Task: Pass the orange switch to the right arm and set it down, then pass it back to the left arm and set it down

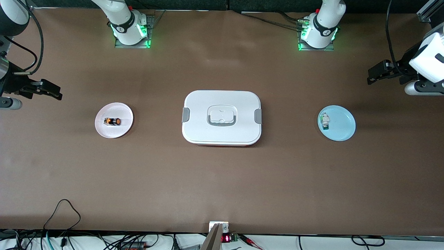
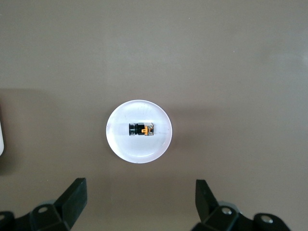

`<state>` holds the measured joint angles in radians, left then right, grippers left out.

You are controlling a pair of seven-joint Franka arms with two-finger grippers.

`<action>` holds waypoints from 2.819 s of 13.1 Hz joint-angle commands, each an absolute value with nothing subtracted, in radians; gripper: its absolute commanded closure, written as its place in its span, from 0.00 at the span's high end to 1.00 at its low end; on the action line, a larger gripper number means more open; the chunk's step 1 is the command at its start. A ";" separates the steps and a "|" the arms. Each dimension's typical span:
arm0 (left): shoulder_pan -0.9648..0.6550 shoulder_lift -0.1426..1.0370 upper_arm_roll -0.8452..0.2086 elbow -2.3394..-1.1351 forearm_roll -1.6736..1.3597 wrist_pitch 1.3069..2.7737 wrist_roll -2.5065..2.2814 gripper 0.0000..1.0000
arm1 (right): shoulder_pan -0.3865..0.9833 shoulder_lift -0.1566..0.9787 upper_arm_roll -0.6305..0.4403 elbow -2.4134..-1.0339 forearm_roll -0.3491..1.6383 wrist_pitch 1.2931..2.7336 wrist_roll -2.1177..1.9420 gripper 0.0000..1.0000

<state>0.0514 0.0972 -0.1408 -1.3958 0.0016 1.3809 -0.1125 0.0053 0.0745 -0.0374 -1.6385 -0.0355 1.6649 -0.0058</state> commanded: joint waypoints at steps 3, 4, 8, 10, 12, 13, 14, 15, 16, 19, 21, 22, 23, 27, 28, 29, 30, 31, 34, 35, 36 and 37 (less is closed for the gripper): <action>0.057 0.087 -0.143 -1.394 -0.008 1.368 -0.112 1.00 | 0.006 0.100 -0.029 -1.647 -0.015 1.664 -0.017 1.00; 0.055 0.087 -0.143 -1.394 -0.008 1.368 -0.112 1.00 | 0.009 0.106 -0.026 -1.649 -0.014 1.663 -0.017 1.00; 0.055 0.087 -0.143 -1.394 -0.008 1.368 -0.112 1.00 | 0.040 0.139 -0.026 -1.647 -0.015 1.672 -0.017 1.00; 0.055 0.087 -0.143 -1.394 -0.009 1.368 -0.112 1.00 | 0.041 0.164 -0.028 -1.646 -0.014 1.698 -0.017 1.00; 0.055 0.087 -0.143 -1.394 -0.009 1.368 -0.112 1.00 | 0.038 0.185 -0.028 -1.646 -0.014 1.712 -0.017 1.00; 0.055 0.087 -0.143 -1.394 -0.009 1.368 -0.112 1.00 | 0.041 0.199 -0.028 -1.646 -0.014 1.732 -0.017 1.00; 0.057 0.087 -0.143 -1.394 -0.009 1.368 -0.112 1.00 | 0.044 0.210 -0.028 -1.646 -0.015 1.742 -0.018 1.00; 0.057 0.087 -0.143 -1.394 -0.009 1.368 -0.112 1.00 | 0.044 0.227 -0.028 -1.646 -0.020 1.744 -0.018 1.00; 0.057 0.087 -0.143 -1.394 -0.009 1.368 -0.112 1.00 | 0.044 0.241 -0.028 -1.646 -0.020 1.750 -0.017 1.00; 0.057 0.087 -0.143 -1.394 -0.009 1.368 -0.112 1.00 | 0.041 0.288 -0.028 -1.647 -0.023 1.790 -0.020 1.00; 0.057 0.087 -0.143 -1.394 -0.009 1.368 -0.112 1.00 | 0.041 0.310 -0.029 -1.664 -0.023 1.816 -0.018 1.00; 0.057 0.087 -0.143 -1.394 -0.009 1.368 -0.110 1.00 | 0.041 0.314 -0.029 -1.692 -0.023 1.856 -0.017 1.00; 0.057 0.087 -0.143 -1.394 -0.009 1.368 -0.110 1.00 | 0.041 0.314 -0.029 -1.739 -0.021 1.909 -0.018 1.00; 0.058 0.087 -0.141 -1.394 -0.021 1.367 -0.109 1.00 | 0.041 0.310 -0.028 -1.900 -0.018 2.098 -0.031 1.00; 0.058 0.087 -0.141 -1.394 -0.021 1.367 -0.109 1.00 | 0.040 0.314 -0.028 -1.939 -0.015 2.133 -0.031 1.00; 0.058 0.087 -0.141 -1.394 -0.021 1.367 -0.109 1.00 | 0.032 0.316 -0.028 -1.975 -0.015 2.184 -0.031 1.00; 0.058 0.087 -0.141 -1.394 -0.021 1.367 -0.109 1.00 | 0.025 0.321 -0.028 -2.005 -0.014 2.221 -0.029 1.00; 0.058 0.087 -0.140 -1.394 -0.021 1.367 -0.109 1.00 | 0.023 0.328 -0.028 -2.023 -0.012 2.250 -0.028 1.00; 0.058 0.087 -0.141 -1.394 -0.021 1.367 -0.106 1.00 | 0.017 0.376 -0.028 -2.036 -0.011 2.270 -0.026 1.00; 0.058 0.087 -0.141 -1.394 -0.020 1.367 -0.097 1.00 | 0.012 0.394 -0.028 -2.034 -0.011 2.270 -0.029 1.00; 0.058 0.087 -0.138 -1.394 -0.020 1.367 -0.068 1.00 | 0.011 0.409 -0.028 -2.034 -0.012 2.270 -0.029 1.00; 0.058 0.087 -0.137 -1.394 -0.021 1.367 -0.061 1.00 | 0.011 0.420 -0.026 -2.034 -0.011 2.272 -0.029 1.00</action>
